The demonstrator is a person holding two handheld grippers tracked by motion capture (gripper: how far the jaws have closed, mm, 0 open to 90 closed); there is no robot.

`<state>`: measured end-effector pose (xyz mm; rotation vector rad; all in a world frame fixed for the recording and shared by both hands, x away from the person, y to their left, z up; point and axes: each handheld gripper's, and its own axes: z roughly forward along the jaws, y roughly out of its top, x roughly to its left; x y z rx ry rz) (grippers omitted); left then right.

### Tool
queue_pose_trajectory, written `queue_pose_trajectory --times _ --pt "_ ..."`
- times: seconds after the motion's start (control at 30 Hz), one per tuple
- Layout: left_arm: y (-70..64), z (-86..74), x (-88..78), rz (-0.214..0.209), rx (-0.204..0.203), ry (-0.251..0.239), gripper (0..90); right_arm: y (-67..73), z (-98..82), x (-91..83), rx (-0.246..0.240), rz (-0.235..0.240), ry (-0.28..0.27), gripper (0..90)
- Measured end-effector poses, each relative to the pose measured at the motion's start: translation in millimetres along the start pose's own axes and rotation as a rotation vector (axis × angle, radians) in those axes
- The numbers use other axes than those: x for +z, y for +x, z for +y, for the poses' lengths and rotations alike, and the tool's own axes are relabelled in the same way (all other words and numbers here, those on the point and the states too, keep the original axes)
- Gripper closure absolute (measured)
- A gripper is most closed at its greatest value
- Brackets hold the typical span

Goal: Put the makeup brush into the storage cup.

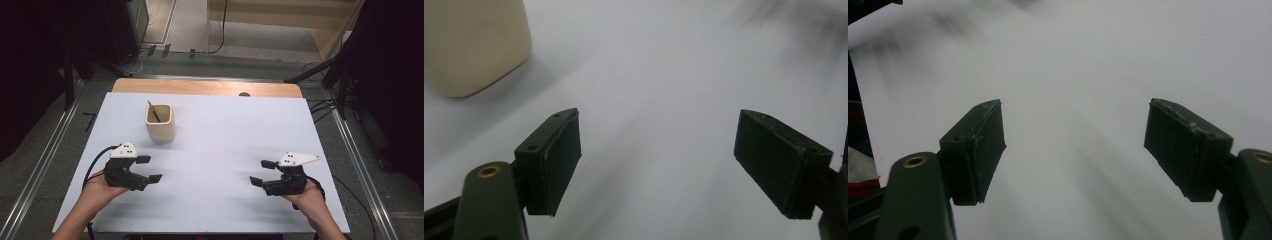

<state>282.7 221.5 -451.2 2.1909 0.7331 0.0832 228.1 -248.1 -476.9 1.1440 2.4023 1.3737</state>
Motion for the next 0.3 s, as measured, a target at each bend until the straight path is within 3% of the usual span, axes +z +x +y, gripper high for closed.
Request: queue_pose_trajectory --times 0.17,0.3 --pt "-0.1 -0.4 0.8 0.004 -0.001 0.003 19.2 0.0 -0.1 0.1 -0.001 -0.001 0.001 25.1" --pt "1.0 -1.8 4.0 0.024 0.009 0.035 17.4 -0.2 0.1 0.6 -0.001 -0.001 0.002 25.1"
